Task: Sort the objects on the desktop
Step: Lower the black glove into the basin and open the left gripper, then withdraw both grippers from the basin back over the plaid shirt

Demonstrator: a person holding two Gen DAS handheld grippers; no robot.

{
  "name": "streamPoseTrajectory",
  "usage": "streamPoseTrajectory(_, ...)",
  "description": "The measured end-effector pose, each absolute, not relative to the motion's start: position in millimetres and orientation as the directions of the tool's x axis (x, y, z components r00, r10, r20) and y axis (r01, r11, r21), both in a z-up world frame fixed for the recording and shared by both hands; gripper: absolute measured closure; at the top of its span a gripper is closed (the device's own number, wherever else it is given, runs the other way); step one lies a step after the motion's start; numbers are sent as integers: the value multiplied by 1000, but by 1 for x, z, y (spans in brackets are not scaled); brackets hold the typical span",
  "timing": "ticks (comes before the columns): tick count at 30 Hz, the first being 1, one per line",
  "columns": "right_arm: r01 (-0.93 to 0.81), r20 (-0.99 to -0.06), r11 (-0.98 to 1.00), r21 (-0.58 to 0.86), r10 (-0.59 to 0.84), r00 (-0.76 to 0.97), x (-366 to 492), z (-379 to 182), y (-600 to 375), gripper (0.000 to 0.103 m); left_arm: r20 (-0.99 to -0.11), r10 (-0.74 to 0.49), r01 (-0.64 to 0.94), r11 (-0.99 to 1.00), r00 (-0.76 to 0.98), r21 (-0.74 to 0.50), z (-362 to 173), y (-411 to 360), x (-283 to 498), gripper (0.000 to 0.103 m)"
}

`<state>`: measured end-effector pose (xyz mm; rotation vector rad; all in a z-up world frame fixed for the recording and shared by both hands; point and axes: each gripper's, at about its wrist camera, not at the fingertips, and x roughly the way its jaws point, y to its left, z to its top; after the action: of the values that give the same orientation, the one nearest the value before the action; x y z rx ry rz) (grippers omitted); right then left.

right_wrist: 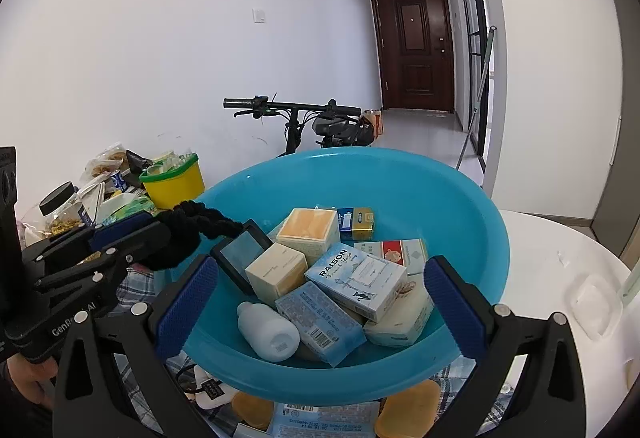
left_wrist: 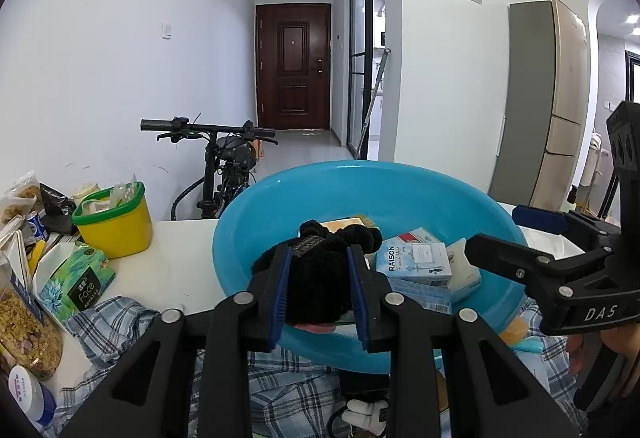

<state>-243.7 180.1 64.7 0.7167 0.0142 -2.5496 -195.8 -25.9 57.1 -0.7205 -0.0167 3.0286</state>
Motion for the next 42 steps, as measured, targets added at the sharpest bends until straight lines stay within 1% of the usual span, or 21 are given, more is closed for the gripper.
streamPoseTrajectory(2, 458, -491, -881, 118, -452, -745, -243, 65, 180, 0, -449, 19, -14, -1000, -893, -14, 57, -26, -196, 38)
streamPoseTrajectory(3, 458, -490, -881, 118, -453, -745, -243, 65, 181, 0, -438, -8, 12, -1000, -899, -6, 58, -26, -195, 3)
streamPoseTrajectory(4, 462, -485, -878, 123, -460, -744, -243, 65, 182, 0, -418, -57, 56, -998, -907, 14, 59, -27, -193, 0)
streamPoseTrajectory(5, 460, -481, -878, 129, -461, -745, -243, 66, 183, 0, -396, -73, 68, -997, -915, 27, 61, -28, -191, 0)
streamPoseTrajectory(7, 447, -478, -886, 120, -446, -756, -242, 67, 185, 0, -381, -43, 41, -999, -924, 14, 65, -30, -187, 0)
streamPoseTrajectory(11, 445, -479, -887, 124, -446, -756, -243, 67, 186, 0, -390, -62, 63, -998, -919, 11, 66, -34, -188, 0)
streamPoseTrajectory(13, 444, -484, -887, 125, -445, -754, -245, 65, 186, 0, -414, -76, 77, -997, -907, 14, 63, -36, -192, 0)
streamPoseTrajectory(16, 440, -489, -890, 123, -440, -753, -245, 64, 185, 0, -452, -42, 54, -998, -891, -13, 61, -39, -195, 0)
streamPoseTrajectory(21, 442, -491, -888, 126, -443, -750, -245, 63, 184, 0, -462, -29, 38, -999, -886, -11, 63, -41, -185, 0)
streamPoseTrajectory(27, 450, -491, -885, 123, -448, -747, -244, 63, 181, 0, -503, -57, 38, -998, -862, 48, 55, -48, -162, 0)
streamPoseTrajectory(33, 461, -498, -880, 115, -453, -739, -243, 60, 175, 0, -565, -39, -20, -995, -824, 97, 31, -51, -130, 0)
streamPoseTrajectory(36, 466, -505, -878, 110, -453, -735, -242, 59, 172, 0, -601, -7, -68, -992, -799, 102, 16, -47, -121, 0)
streamPoseTrajectory(39, 468, -507, -877, 106, -453, -734, -242, 58, 170, 0, -622, -23, -78, -988, -783, 135, -1, -43, -121, 0)
streamPoseTrajectory(41, 471, -507, -876, 103, -453, -733, -241, 58, 169, 0, -651, -25, -74, -989, -759, 125, -12, -44, -126, 0)
streamPoseTrajectory(42, 471, -506, -877, 101, -453, -734, -241, 58, 168, 0, -661, -6, -84, -991, -750, 105, -15, -46, -128, 0)
